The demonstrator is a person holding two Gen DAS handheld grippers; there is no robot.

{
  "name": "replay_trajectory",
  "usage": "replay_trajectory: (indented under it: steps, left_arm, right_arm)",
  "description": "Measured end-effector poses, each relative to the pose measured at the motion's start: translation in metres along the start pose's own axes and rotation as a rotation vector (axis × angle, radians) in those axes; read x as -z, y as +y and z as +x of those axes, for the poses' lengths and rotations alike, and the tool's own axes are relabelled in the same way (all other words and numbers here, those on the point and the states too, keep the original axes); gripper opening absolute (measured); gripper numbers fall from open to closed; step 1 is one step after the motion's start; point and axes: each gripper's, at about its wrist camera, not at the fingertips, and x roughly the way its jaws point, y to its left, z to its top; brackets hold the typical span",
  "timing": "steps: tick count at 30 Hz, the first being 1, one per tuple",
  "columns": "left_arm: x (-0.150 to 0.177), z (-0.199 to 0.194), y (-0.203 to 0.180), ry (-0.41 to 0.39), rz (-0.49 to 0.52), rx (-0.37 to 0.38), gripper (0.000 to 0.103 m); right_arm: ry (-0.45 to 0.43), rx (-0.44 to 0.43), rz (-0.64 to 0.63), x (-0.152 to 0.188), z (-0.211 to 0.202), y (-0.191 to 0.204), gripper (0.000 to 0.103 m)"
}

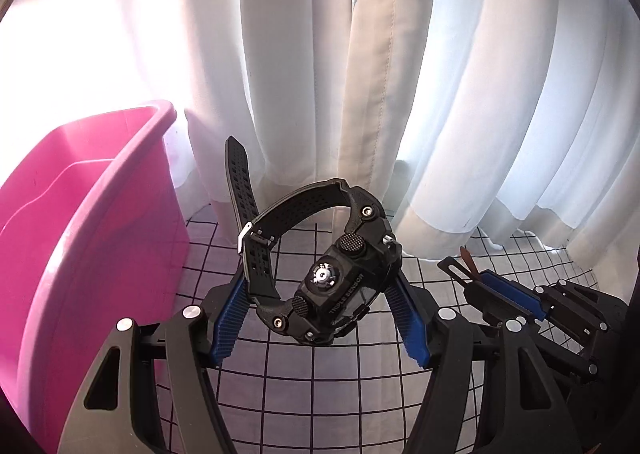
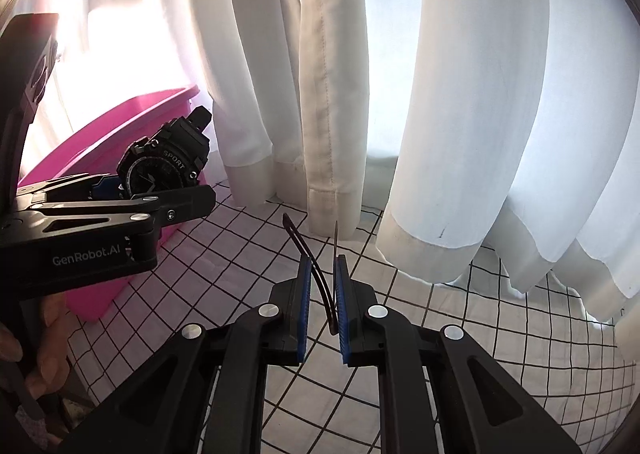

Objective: Organize jewelry
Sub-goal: 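Lift the watch and hair clip and carry both over the pink tub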

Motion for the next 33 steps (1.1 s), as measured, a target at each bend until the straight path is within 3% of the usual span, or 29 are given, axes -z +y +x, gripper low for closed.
replay_trajectory:
  steps: [10, 22, 28, 33]
  left_arm:
    - [-0.025, -0.06, 0.035, -0.072, -0.017, -0.063, 0.064]
    - [-0.028, -0.117, 0.134, -0.115, -0.153, -0.222, 0.064]
    - [-0.017, -0.128, 0.19, -0.087, -0.237, -0.305, 0.064]
    - [0.0, -0.116, 0.231, -0.012, -0.306, -0.364, 0.064]
  right_arm:
    - [-0.104, -0.06, -0.072, -0.054, -0.024, 0.051, 0.012]
    - [-0.156, -0.232, -0.21, -0.107, -0.026, 0.163, 0.012]
    - [-0.126, -0.303, -0.268, -0.121, -0.007, 0.216, 0.012]
    - [-0.048, -0.307, -0.26, -0.129, 0.023, 0.247, 0.012]
